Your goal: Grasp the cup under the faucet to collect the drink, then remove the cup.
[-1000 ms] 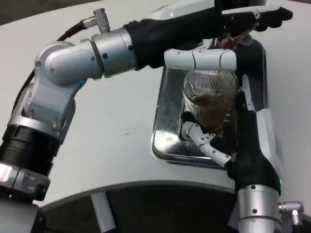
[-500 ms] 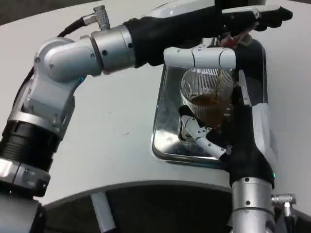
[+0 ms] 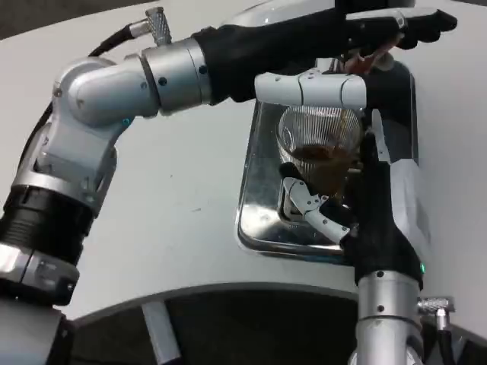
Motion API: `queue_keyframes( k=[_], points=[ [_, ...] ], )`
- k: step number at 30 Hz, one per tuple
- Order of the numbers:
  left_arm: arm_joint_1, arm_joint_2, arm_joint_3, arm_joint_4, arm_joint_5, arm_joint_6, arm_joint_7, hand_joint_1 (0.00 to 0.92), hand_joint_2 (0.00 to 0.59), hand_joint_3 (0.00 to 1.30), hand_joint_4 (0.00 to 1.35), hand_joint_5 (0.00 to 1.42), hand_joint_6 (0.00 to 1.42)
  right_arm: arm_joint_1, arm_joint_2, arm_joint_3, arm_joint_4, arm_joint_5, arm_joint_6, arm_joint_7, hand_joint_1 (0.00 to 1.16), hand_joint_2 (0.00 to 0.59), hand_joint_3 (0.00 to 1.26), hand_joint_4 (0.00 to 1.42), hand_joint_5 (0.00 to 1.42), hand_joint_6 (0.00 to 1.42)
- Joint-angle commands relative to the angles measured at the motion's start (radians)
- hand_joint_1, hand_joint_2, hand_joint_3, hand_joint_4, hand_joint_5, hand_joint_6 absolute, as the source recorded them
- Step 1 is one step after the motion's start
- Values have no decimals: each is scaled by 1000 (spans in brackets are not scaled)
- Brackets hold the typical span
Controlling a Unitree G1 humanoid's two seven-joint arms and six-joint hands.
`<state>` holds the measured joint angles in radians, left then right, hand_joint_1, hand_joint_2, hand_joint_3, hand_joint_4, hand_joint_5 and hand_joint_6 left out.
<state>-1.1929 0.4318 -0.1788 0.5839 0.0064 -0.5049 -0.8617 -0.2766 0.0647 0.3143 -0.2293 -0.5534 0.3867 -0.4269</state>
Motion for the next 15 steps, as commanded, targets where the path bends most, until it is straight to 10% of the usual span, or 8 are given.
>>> queue_keyframes(
  k=[1,15],
  points=[
    [18,15,-19,34,33,10,-26,0,116,94,0,87,172,-5,66,-8,22,16,-17,-21,693,248,37,60,111,163],
    [14,14,-19,41,33,5,-25,0,116,94,0,87,172,-25,78,-5,60,26,-14,-47,694,248,37,58,111,163]
  ],
)
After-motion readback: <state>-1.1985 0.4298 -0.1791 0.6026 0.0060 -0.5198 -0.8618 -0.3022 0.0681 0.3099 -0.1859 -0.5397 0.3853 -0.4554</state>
